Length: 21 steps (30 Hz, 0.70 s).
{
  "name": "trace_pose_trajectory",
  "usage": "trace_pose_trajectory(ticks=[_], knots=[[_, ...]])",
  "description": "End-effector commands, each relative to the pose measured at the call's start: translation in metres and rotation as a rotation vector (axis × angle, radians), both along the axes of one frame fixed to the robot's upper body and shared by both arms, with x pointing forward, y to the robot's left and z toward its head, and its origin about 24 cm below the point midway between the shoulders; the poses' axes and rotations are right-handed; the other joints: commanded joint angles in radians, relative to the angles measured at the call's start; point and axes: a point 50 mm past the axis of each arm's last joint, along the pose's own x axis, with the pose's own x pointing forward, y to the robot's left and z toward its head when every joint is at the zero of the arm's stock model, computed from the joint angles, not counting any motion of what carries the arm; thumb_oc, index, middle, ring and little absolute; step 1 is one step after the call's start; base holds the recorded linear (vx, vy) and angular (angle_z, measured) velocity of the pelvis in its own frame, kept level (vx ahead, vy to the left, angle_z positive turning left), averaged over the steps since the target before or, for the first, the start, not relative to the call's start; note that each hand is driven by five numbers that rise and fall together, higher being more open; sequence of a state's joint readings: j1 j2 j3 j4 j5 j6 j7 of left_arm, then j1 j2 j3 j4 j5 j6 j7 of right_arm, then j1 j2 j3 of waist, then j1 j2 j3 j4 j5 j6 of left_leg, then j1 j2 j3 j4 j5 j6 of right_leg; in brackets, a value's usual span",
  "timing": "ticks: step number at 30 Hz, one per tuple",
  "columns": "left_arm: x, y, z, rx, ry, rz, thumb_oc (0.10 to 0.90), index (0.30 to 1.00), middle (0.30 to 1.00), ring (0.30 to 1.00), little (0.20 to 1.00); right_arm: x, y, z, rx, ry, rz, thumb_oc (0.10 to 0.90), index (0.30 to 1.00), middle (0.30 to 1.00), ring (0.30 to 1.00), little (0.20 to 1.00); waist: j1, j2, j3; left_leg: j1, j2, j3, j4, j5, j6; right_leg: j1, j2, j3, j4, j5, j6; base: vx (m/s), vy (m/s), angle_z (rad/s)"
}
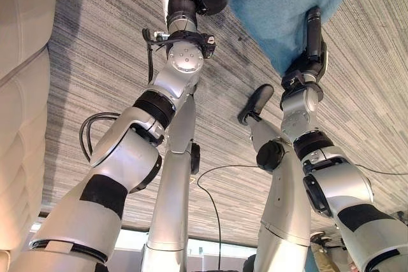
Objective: Pick up all the scattered cushions and arrange them neatly on the sofa.
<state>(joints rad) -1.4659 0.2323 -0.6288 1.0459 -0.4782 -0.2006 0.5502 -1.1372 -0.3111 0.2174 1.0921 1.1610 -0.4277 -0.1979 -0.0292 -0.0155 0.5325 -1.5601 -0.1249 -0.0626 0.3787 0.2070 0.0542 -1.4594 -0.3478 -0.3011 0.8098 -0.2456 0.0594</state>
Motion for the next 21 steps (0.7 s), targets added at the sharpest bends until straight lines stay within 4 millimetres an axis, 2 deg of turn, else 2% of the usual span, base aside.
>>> trace_pose_trajectory(ticks=[1,3,5,6,7,8,9,11,12,13,15,16,17,18,19,20,21], knots=[[-0.037,-0.087,0.010,0.234,-0.162,-0.322,0.400,0.300,0.300,0.300,0.300,-0.001,0.048,-0.011,-0.097,-0.036,0.189,0.400,0.300,0.300,0.300,0.300,0.014,0.038,-0.040,0.051,0.113,0.034,0.179,-0.277,-0.108,0.085,-0.017,0.091,-0.129,0.091,0.117,-0.08,0.026,-0.06],[-0.037,-0.085,0.009,0.243,-0.175,-0.323,0.400,0.300,0.300,0.300,0.300,-0.002,0.046,-0.017,-0.104,-0.025,0.192,0.400,0.300,0.300,0.300,0.300,0.013,0.040,-0.039,0.087,0.111,0.033,0.169,-0.277,-0.108,0.123,-0.013,0.084,-0.142,0.101,0.118,-0.09,0.021,-0.02],[-0.040,-0.073,-0.002,0.236,-0.189,-0.344,0.400,0.300,0.300,0.300,0.300,-0.013,0.052,-0.052,-0.147,0.029,0.239,0.400,0.300,0.300,0.300,0.300,0.011,0.033,-0.056,0.226,0.113,0.029,0.139,-0.286,-0.114,0.265,-0.003,0.049,-0.196,0.124,0.115,-0.13,0.031,0.03],[-0.039,-0.073,-0.004,0.235,-0.185,-0.343,0.400,0.300,0.300,0.300,0.300,-0.014,0.053,-0.053,-0.147,0.033,0.240,0.400,0.300,0.300,0.300,0.300,0.010,0.033,-0.053,0.235,0.114,0.027,0.136,-0.286,-0.115,0.276,-0.002,0.047,-0.201,0.125,0.115,-0.08,0.036,0.06],[-0.041,-0.069,-0.009,0.227,-0.191,-0.354,0.400,0.300,0.300,0.300,0.300,-0.019,0.057,-0.065,-0.151,0.041,0.268,0.400,0.300,0.300,0.300,0.300,0.009,0.028,-0.056,0.279,0.114,0.023,0.126,-0.289,-0.118,0.320,0.004,0.039,-0.223,0.131,0.113,-0.05,0.081,0.08],[-0.041,-0.056,-0.028,0.179,-0.159,-0.369,0.400,0.300,0.300,0.300,0.300,-0.031,0.063,-0.086,-0.181,0.065,0.316,0.400,0.300,0.300,0.300,0.300,0.014,0.026,-0.067,0.366,0.123,0.025,0.108,-0.296,-0.117,0.399,-0.001,0.025,-0.262,0.151,0.114,-0.05,0.081,0.05],[-0.041,-0.055,-0.030,0.178,-0.154,-0.368,0.400,0.300,0.300,0.300,0.300,-0.033,0.063,-0.088,-0.182,0.070,0.317,0.400,0.300,0.300,0.300,0.300,0.013,0.026,-0.065,0.375,0.124,0.025,0.105,-0.296,-0.117,0.408,0.000,0.024,-0.267,0.152,0.115,-0.05,0.039,-0.03],[-0.045,-0.051,-0.054,0.043,-0.092,-0.415,0.400,0.300,0.300,0.300,0.300,-0.047,0.073,-0.109,-0.185,0.093,0.372,0.400,0.300,0.300,0.300,0.300,0.019,0.016,-0.088,0.466,0.120,0.030,0.081,-0.296,-0.126,0.516,0.008,-0.006,-0.338,0.171,0.112,-0.03,0.021,-0.05],[-0.052,-0.054,-0.083,0.006,-0.032,-0.442,0.400,0.300,0.300,0.300,0.300,-0.071,0.071,-0.151,-0.168,0.186,0.403,0.400,0.300,0.300,0.300,0.300,0.029,0.017,-0.139,0.657,0.099,0.031,-0.018,-0.296,-0.118,0.674,-0.018,-0.027,-0.378,0.199,0.131,0.04,0.175,0.02],[-0.056,-0.059,-0.090,0.017,-0.024,-0.468,0.400,0.300,0.300,0.300,0.300,-0.079,0.065,-0.166,-0.163,0.231,0.398,0.400,0.300,0.300,0.300,0.300,0.018,0.030,-0.147,0.712,0.084,0.032,-0.028,-0.305,-0.101,0.698,-0.047,-0.012,-0.345,0.256,0.152,0.09,0.213,0.11],[-0.065,-0.071,-0.099,0.049,-0.015,-0.522,0.400,0.300,0.300,0.300,0.300,-0.092,0.071,-0.182,-0.151,0.274,0.438,0.400,0.300,0.300,0.300,0.300,0.004,0.052,-0.154,0.840,0.068,0.031,-0.058,-0.311,-0.077,0.790,-0.077,0.015,-0.273,0.258,0.151,0.13,0.162,0.20],[-0.070,-0.077,-0.102,0.089,-0.019,-0.552,0.400,0.300,0.300,0.300,0.300,-0.096,0.075,-0.184,-0.143,0.272,0.449,0.400,0.300,0.300,0.300,0.300,-0.010,0.067,-0.160,0.890,0.063,0.040,-0.057,-0.317,-0.069,0.830,-0.070,0.048,-0.243,0.250,0.146,0.14,0.123,0.25],[-0.072,-0.079,-0.107,0.123,-0.022,-0.553,0.400,0.300,0.300,0.300,0.300,-0.101,0.078,-0.186,-0.123,0.268,0.470,0.400,0.300,0.300,0.300,0.300,-0.023,0.078,-0.164,0.932,0.064,0.045,-0.054,-0.323,-0.068,0.856,-0.040,0.087,-0.220,0.231,0.132,0.14,0.048,0.20],[-0.076,-0.081,-0.109,0.133,-0.027,-0.570,0.400,0.300,0.300,0.300,0.300,-0.106,0.082,-0.187,-0.115,0.261,0.503,0.400,0.300,0.300,0.300,0.300,-0.028,0.082,-0.167,0.991,0.062,0.048,-0.061,-0.329,-0.072,0.916,0.006,0.115,-0.232,0.185,0.113,0.15,-0.022,0.17],[-0.080,-0.086,-0.110,0.130,-0.032,-0.592,0.400,0.300,0.300,0.300,0.300,-0.112,0.089,-0.188,-0.109,0.253,0.534,0.400,0.300,0.300,0.300,0.300,-0.029,0.084,-0.168,1.031,0.058,0.048,-0.063,-0.330,-0.076,0.960,0.047,0.118,-0.262,0.142,0.104,0.10,-0.113,0.17],[-0.084,-0.089,-0.110,0.127,-0.036,-0.613,0.400,0.300,0.300,0.300,0.300,-0.118,0.093,-0.189,-0.115,0.243,0.559,0.400,0.300,0.300,0.300,0.300,-0.032,0.086,-0.182,1.051,0.051,0.050,-0.074,-0.301,-0.079,1.002,0.072,0.095,-0.332,0.140,0.093,0.13,-0.137,0.14],[-0.087,-0.091,-0.114,0.121,-0.029,-0.625,0.400,0.300,0.300,0.300,0.300,-0.125,0.097,-0.193,-0.111,0.252,0.586,0.400,0.300,0.300,0.300,0.300,-0.037,0.087,-0.197,1.094,0.054,0.055,-0.093,-0.300,-0.087,1.043,0.096,0.071,-0.392,0.143,0.092,0.18,-0.116,0.22]])
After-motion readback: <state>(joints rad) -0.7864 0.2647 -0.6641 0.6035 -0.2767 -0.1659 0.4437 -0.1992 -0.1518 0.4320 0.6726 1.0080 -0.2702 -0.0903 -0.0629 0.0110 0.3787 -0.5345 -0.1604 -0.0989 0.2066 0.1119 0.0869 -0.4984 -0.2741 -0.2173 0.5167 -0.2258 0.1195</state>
